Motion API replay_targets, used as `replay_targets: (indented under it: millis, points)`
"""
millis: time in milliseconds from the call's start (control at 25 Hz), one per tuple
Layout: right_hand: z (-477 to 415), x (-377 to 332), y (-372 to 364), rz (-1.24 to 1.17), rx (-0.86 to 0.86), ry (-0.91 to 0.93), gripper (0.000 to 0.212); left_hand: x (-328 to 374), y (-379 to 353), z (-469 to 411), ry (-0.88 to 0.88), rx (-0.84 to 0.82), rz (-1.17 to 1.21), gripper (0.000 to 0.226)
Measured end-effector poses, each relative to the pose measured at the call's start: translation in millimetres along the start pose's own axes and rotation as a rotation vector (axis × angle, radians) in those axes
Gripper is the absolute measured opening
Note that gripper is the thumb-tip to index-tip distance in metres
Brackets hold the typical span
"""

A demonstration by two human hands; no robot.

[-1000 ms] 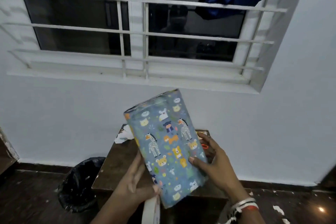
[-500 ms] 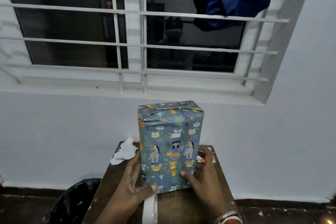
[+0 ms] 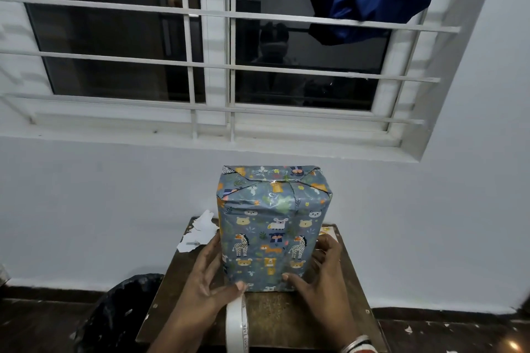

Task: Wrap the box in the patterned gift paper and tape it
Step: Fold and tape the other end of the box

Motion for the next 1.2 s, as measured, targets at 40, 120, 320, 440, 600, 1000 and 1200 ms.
replay_targets:
  millis: [40, 120, 320, 440, 600, 1000, 1200]
  points:
    - [0.8, -2.9, 2.4, -0.009, -0.009, 0.004, 0.102, -0.8, 2.7, 1.2, 0.009, 0.028, -0.002, 0.119]
    - [1.8, -8.8, 7.3, -0.026, -0.039, 0.016, 0.111, -4.7, 11.4, 3.5, 0.035, 0.116, 0.0, 0.109]
    - [12.1, -24.6, 37.0, 0.037, 0.052, 0.044, 0.105, -9.1, 23.6, 21.1, 0.063, 0.224, 0.0, 0.099]
    - [27.5, -51.5, 63.3, 0.077, 0.267, 0.099, 0.055, -10.7, 12.9, 39.1, 0.03, 0.177, -0.034, 0.084]
    - [52.5, -76.2, 26.4, -0.065, -0.249, -0.04, 0.02, -11.4, -11.2, 51.3, -0.07, 0.088, -0.115, 0.063]
    - [61.2, -87.1, 4.3, -0.013, -0.456, -0.067, 0.005, -0.5, -43.3, 54.0, -0.174, -0.07, -0.279, 0.043]
    - [57.6, -99.1, 14.1, 0.162, -0.275, 0.203, 0.007, -2.4, -54.6, 52.2, -0.081, -0.103, -0.244, 0.041]
Point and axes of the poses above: each hand's wrist, its own z-axis away from the middle knuckle, its own y-axis out of the back of the hand, x = y × z, the point moved 7 cm from there along -z, towards the middle knuckle, and after that the axes turned 7 degrees about x, right-handed, at the moved point
